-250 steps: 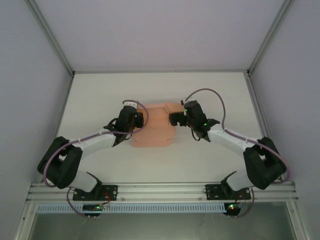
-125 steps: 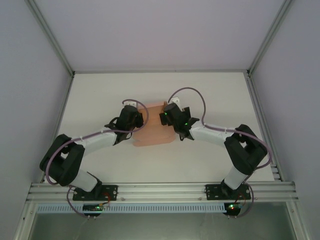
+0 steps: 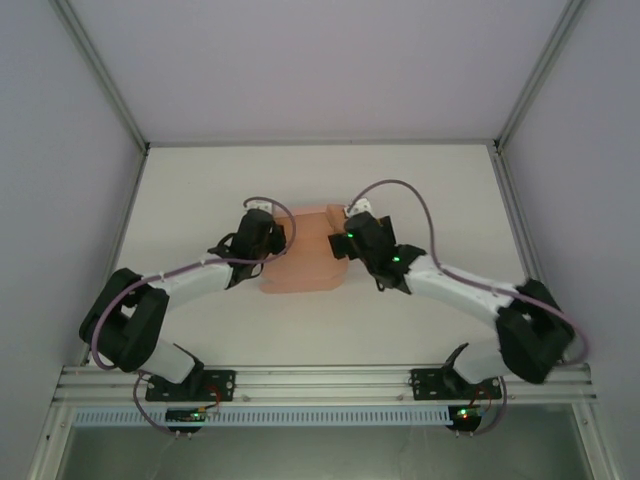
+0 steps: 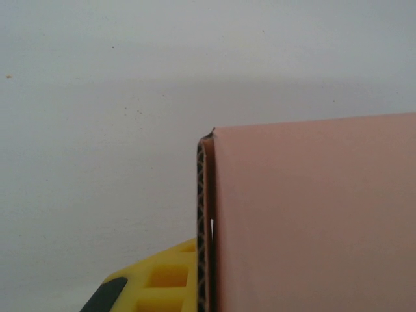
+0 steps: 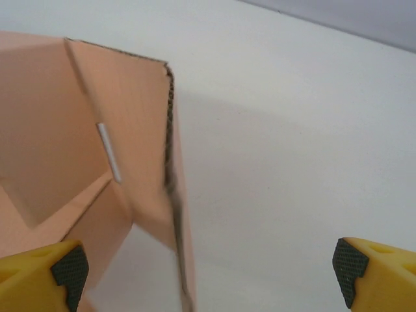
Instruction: Assemble paper box
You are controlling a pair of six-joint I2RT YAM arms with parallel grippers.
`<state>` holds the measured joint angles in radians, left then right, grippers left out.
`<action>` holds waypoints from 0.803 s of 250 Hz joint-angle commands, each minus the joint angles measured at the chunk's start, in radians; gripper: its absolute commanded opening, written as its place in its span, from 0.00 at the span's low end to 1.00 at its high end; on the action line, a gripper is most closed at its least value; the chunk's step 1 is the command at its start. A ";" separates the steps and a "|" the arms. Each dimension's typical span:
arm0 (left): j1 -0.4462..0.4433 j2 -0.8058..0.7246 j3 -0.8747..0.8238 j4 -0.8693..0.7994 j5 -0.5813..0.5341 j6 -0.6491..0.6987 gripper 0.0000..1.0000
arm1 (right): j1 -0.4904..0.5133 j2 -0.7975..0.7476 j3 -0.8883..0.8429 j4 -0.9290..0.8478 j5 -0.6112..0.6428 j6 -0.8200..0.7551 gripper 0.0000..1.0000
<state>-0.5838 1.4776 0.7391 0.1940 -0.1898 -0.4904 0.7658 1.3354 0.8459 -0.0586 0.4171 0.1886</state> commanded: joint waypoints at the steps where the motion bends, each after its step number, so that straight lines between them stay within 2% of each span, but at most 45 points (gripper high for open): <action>1: 0.014 -0.020 0.008 0.017 0.032 0.013 0.00 | -0.033 -0.158 -0.073 -0.022 -0.203 -0.052 0.99; 16: 0.020 -0.030 -0.008 0.035 0.056 0.028 0.00 | -0.074 -0.245 -0.109 -0.024 -0.304 -0.076 0.99; 32: 0.030 -0.039 -0.018 0.047 0.094 0.037 0.00 | -0.130 -0.325 -0.143 -0.020 -0.349 -0.075 0.99; 61: 0.034 -0.052 -0.024 0.042 0.138 0.048 0.00 | -0.289 -0.415 -0.167 -0.048 -0.490 -0.045 0.98; 90: 0.034 -0.068 -0.039 0.056 0.160 0.065 0.00 | -0.446 -0.392 -0.160 -0.064 -0.724 -0.049 0.96; 117: 0.036 -0.077 -0.040 0.055 0.166 0.076 0.00 | -0.538 -0.304 -0.135 -0.041 -0.920 -0.082 0.91; 149: 0.035 -0.076 -0.035 0.053 0.166 0.088 0.00 | -0.554 -0.166 -0.068 -0.021 -1.036 -0.140 0.75; 171: 0.035 -0.070 -0.030 0.050 0.163 0.091 0.00 | -0.522 -0.082 -0.015 -0.056 -1.134 -0.212 0.71; 201: 0.035 -0.060 -0.021 0.046 0.158 0.095 0.00 | -0.464 0.002 0.040 -0.110 -1.155 -0.278 0.65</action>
<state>-0.5552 1.4277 0.7029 0.2276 -0.0406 -0.4149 0.2539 1.2861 0.8112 -0.1066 -0.6086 0.0128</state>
